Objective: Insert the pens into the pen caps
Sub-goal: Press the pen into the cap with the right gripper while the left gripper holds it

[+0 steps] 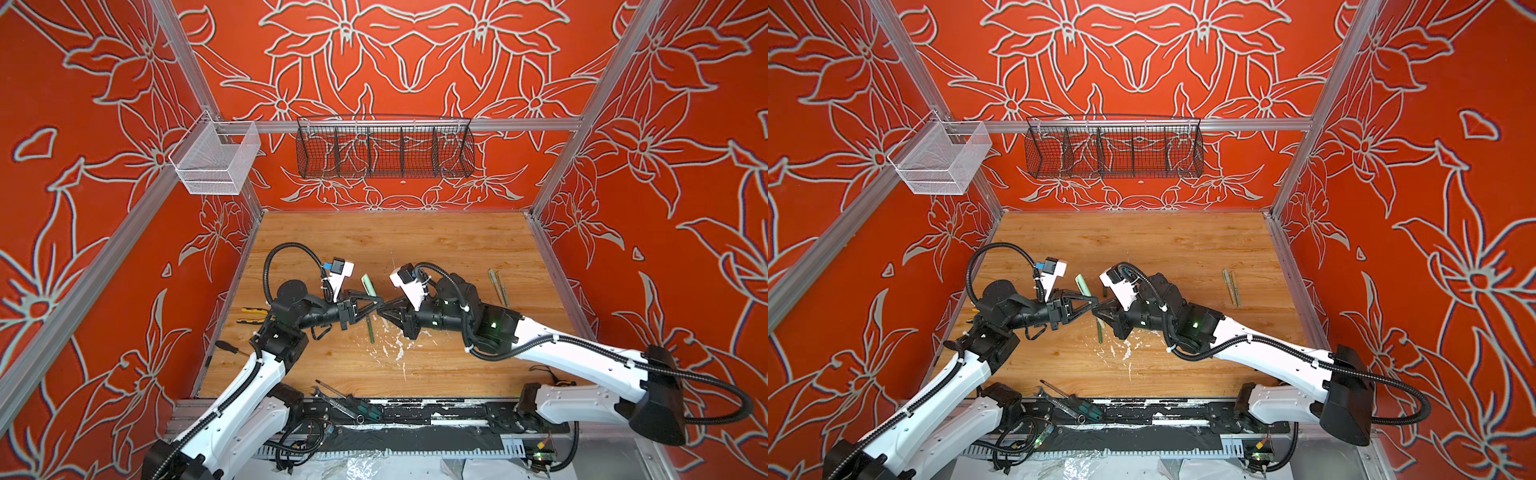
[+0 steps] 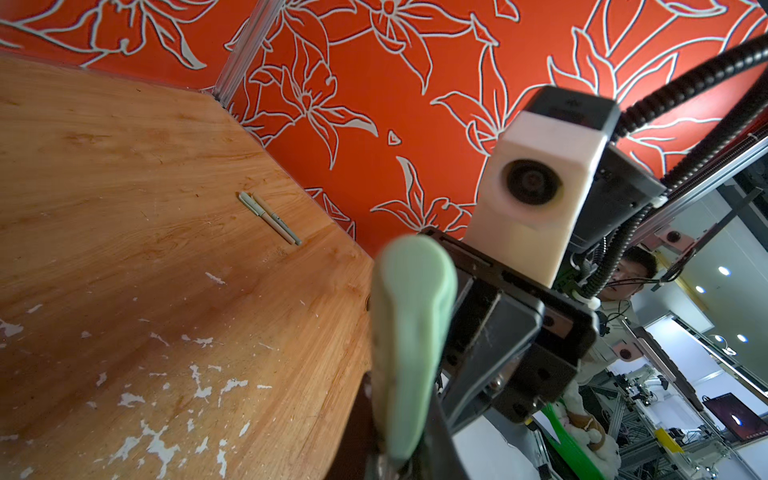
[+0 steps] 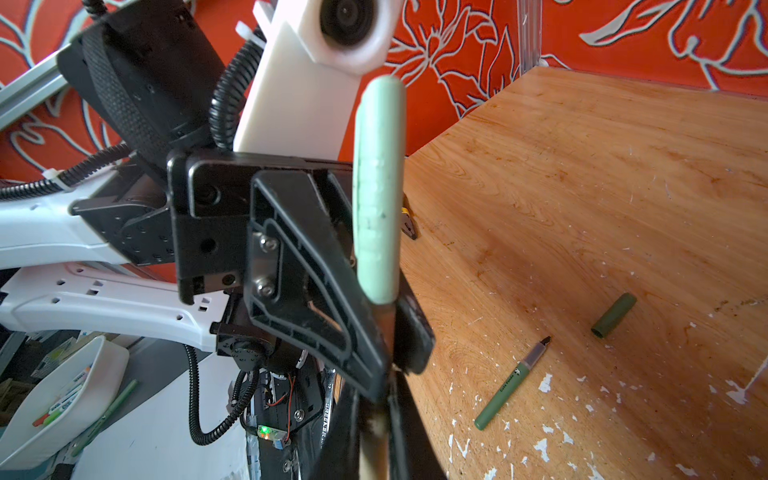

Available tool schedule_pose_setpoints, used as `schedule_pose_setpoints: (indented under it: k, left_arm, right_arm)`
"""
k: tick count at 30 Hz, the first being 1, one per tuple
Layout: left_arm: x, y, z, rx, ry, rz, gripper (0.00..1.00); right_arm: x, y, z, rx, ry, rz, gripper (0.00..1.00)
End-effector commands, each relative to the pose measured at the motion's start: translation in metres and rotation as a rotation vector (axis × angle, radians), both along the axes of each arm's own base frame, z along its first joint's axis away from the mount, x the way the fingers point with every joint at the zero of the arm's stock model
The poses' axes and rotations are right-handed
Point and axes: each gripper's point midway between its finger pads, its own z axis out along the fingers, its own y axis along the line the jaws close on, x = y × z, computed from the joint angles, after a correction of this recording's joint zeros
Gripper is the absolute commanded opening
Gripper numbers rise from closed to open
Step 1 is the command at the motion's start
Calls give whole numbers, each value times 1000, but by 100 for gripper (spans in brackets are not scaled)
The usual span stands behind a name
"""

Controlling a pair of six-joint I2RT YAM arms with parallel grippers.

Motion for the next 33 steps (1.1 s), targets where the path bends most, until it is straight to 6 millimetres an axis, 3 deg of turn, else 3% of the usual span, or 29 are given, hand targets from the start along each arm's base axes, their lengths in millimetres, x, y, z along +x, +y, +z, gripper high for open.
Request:
schedule_pose_setpoints:
  k: [1, 3, 7, 13, 18, 23, 28, 31, 33]
  left_arm:
    - [-2, 0, 8, -12, -24, -9, 0]
    - [-2, 0, 8, -10, -25, -10, 0]
    - [-5, 2, 12, -14, -45, -8, 0]
    - [-8, 3, 15, -21, -59, -9, 0]
    - [-9, 3, 15, -26, -61, -14, 0]
    - [-9, 2, 14, -32, -52, -27, 0]
    - [-10, 3, 15, -31, -56, -19, 0]
    - [-9, 4, 17, -26, -62, -1, 25]
    - [-7, 5, 20, -21, -66, 13, 53]
  right_arm:
    - [-5, 7, 7, 2, 1, 43, 0]
    - [-6, 8, 5, -11, 13, 54, 2]
    - [-5, 12, -3, -40, 33, 64, 17]
    - [0, 17, -4, -24, 36, 63, 23]
    - [2, 18, -3, -17, 36, 55, 14]
    - [6, 17, 6, 1, 29, 38, 15]
    - [11, 14, 6, -11, 54, 13, 0]
    - [10, 10, -3, -31, 85, 3, 0]
    - [7, 8, -7, -32, 102, 7, 0]
